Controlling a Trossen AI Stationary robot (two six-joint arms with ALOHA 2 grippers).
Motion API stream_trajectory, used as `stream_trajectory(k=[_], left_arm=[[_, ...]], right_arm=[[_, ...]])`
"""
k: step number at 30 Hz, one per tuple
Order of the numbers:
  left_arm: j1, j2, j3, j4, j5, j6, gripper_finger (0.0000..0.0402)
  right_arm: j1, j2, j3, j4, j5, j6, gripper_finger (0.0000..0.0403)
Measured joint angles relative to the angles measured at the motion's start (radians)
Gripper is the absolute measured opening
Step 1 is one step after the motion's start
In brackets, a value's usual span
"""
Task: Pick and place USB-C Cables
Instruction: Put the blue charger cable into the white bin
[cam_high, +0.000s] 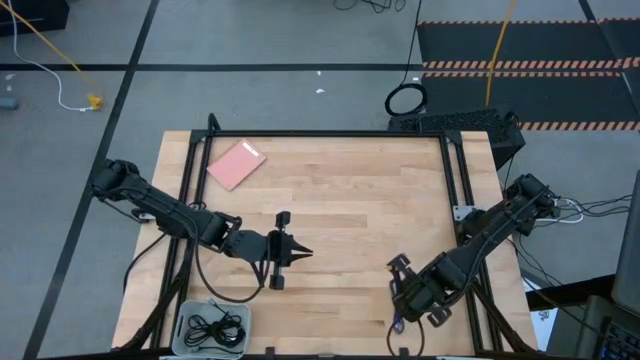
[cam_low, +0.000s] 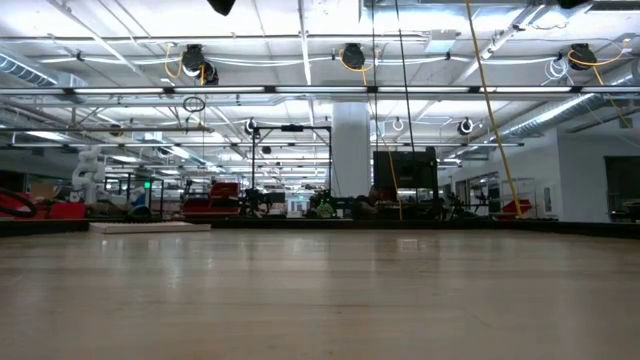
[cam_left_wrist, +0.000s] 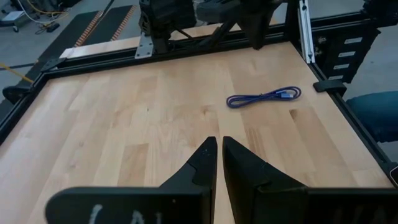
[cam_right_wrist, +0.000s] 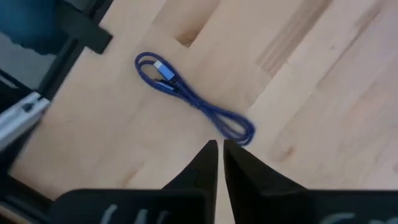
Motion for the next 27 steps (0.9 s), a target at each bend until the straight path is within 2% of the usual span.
stream_trajectory(k=[6, 12, 19, 27], left_arm=[[0.0, 0.0, 0.0, 0.0, 0.0, 0.0, 0.0031], [0.0, 0.0, 0.0, -0.001, 0.0, 0.0, 0.0031], [0.0, 0.0, 0.0, -0.001, 0.0, 0.001, 0.0031], [0.0, 0.0, 0.001, -0.001, 0.0, 0.001, 0.0031]], right_arm=[[0.0, 0.0, -0.001, 0.032, 0.003, -0.202, 0.0042], [0.0, 0.0, -0.001, 0.039, 0.003, -0.299, 0.006], [0.0, -0.001, -0.013, 0.052, 0.002, -0.354, 0.009], [0.0, -0.001, -0.141, 0.185, -0.002, -0.399, 0.0141]])
